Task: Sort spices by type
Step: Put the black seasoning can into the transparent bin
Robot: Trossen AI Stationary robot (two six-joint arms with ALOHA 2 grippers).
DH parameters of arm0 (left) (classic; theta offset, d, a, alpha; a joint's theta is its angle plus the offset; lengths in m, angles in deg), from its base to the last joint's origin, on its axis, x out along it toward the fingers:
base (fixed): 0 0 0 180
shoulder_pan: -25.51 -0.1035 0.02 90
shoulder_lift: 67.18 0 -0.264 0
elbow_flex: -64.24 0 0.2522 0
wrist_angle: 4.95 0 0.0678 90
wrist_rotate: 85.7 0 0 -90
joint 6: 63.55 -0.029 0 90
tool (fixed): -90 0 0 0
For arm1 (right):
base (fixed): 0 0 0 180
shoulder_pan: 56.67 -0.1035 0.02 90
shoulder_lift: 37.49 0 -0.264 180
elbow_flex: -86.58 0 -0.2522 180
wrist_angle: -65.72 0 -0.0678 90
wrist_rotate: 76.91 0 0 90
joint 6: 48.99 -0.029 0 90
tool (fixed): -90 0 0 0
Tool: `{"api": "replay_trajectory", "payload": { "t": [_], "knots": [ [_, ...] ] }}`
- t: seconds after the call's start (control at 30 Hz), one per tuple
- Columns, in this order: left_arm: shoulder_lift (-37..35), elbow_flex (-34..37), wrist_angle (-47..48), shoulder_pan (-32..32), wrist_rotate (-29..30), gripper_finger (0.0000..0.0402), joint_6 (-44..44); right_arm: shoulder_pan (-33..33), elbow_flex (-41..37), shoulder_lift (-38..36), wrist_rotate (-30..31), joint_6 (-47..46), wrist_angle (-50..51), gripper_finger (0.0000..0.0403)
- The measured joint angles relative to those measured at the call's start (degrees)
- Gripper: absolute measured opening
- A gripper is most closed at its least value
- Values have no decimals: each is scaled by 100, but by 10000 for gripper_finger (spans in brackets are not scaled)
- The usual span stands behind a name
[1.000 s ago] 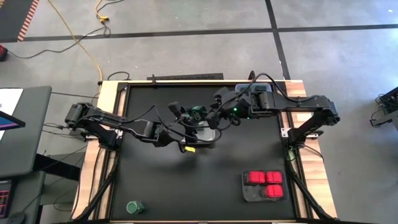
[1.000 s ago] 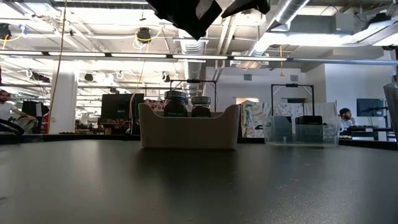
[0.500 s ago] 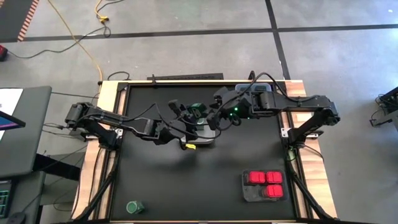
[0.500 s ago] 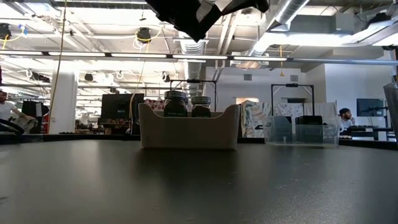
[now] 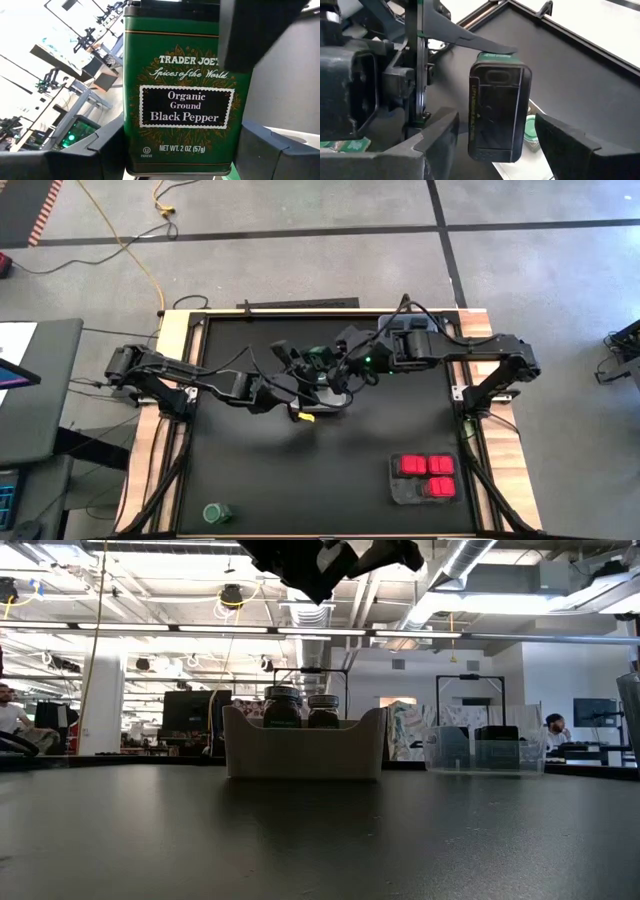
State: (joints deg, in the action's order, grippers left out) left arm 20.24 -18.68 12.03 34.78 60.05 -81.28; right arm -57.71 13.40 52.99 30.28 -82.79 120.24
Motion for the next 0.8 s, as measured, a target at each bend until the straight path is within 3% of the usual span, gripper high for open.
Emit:
{"api": "replay_trajectory", "payload": {
  "t": [0.5, 0.63, 0.8],
  "knots": [
    [0, 0, 77, 0, 0, 275, 56, 2, 0, -55, 74, 219, -124, 272],
    [0, 0, 83, 2, 2, 275, 118, 0, 0, -59, 75, 238, -132, 235],
    [2, 0, 86, 2, 28, 275, 104, 0, 0, -59, 90, 238, -153, 160]
  ]
}}
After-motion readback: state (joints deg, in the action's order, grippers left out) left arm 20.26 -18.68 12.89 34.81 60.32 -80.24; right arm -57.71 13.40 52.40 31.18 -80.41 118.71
